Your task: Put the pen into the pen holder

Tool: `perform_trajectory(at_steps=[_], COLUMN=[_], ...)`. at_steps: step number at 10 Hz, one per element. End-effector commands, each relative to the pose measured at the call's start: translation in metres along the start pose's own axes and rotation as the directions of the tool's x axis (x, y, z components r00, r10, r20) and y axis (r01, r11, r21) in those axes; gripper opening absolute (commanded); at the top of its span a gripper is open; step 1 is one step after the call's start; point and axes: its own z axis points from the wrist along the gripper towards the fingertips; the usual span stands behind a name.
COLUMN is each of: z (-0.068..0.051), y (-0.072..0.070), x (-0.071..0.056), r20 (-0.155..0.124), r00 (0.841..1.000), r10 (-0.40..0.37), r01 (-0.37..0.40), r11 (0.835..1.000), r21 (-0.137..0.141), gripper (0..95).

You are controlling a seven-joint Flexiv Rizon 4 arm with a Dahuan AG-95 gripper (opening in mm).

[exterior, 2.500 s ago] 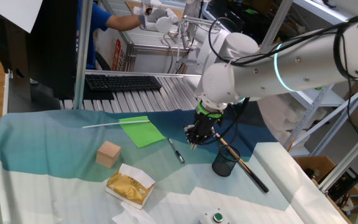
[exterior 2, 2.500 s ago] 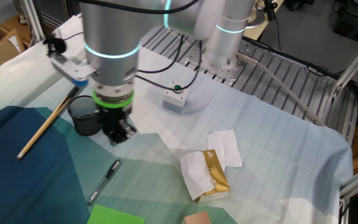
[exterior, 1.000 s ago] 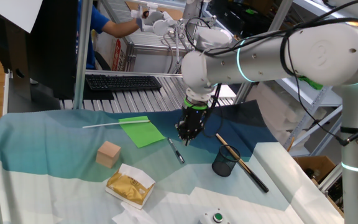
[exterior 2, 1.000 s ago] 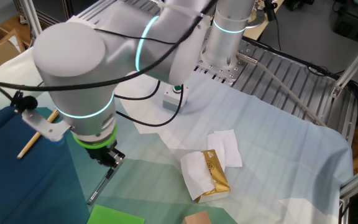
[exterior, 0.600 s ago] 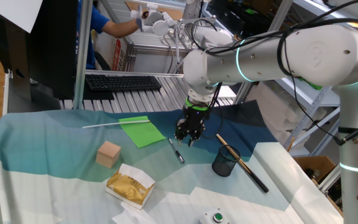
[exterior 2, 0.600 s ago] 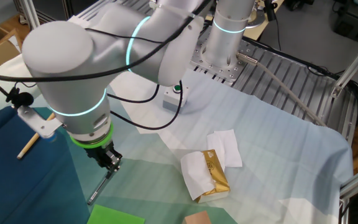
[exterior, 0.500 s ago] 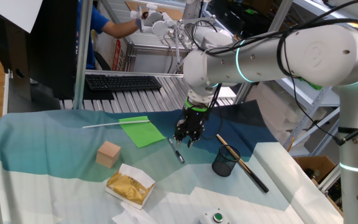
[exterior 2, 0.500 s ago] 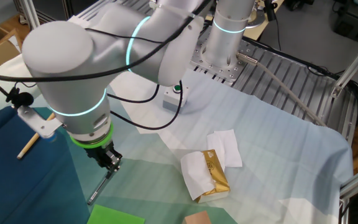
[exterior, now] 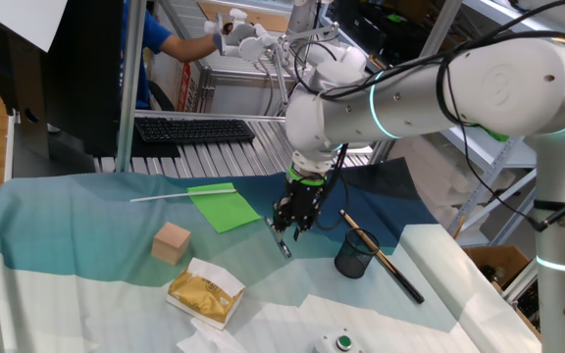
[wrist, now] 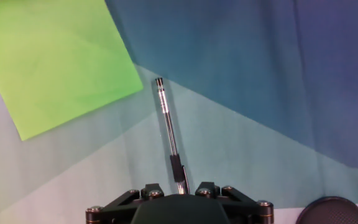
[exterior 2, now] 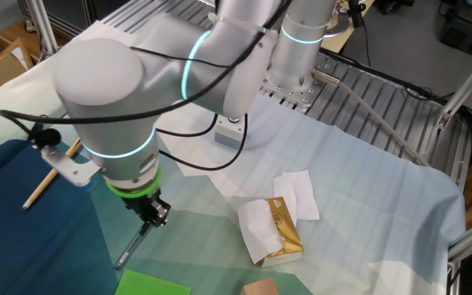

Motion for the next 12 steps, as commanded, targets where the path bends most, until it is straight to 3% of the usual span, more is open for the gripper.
perform_trajectory(at_steps=[1, 6, 7, 12], z=[0.006, 0.013, 0.014, 0.022], y=[-0.003, -0.009, -0.009, -0.008], x=[-0.003, -0.006, -0.005, 0.003], r20=[0.003, 0.007, 0.009, 0.025], r00=[1.0, 1.0, 1.0, 1.0], r10=[-0.006, -0.021, -0.021, -0.017], r01=[0.006, 0.021, 0.021, 0.017], r11=[1.0, 1.0, 1.0, 1.0], r21=[0.001, 0.001, 0.001, -0.002], gripper=[38.0, 38.0, 19.0, 19.0])
